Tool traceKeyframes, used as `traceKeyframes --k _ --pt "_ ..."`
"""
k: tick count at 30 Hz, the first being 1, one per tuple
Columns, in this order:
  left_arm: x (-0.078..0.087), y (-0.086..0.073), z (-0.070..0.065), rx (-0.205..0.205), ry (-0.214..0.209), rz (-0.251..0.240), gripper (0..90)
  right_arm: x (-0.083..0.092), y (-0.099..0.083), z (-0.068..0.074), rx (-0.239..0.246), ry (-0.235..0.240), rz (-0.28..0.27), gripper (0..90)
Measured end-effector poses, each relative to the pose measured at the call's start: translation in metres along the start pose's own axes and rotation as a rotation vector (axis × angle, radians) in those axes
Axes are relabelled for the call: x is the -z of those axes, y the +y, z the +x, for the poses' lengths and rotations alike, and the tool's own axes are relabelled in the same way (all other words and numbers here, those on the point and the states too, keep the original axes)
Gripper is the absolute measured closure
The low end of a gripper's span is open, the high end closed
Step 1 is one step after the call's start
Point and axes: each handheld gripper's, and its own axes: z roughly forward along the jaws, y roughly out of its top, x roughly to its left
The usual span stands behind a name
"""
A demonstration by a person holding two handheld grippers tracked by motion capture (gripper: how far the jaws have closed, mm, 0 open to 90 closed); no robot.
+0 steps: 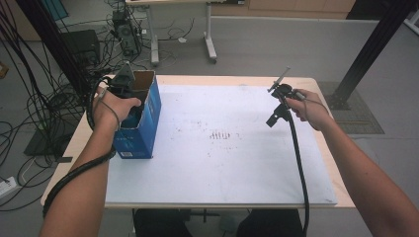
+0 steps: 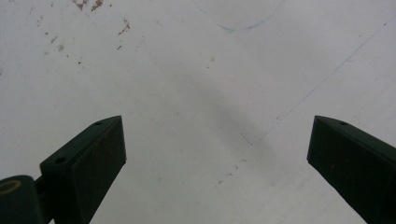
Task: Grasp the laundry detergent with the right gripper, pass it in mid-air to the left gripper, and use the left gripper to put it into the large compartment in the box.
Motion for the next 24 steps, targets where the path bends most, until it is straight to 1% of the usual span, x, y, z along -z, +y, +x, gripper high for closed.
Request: traceKeyframes --k 13,16,24 --pt "0.0005 -0.0007 0.0005 0.001 -0.001 0.003 37.5 -0.0004 -0.0007 -0.0005 0.000 0.005 -0.001 4.4" --pt "0.0004 -0.0014 0.0007 0.003 -0.002 -0.003 37.5 -0.0002 -0.0011 -0.0009 -0.002 0.004 -0.004 4.4" --pt "0.0005 -0.0009 -0.0009 -0.003 0.003 0.003 37.5 0.0003 -0.0013 -0.0003 -0.001 0.006 -0.004 4.4"
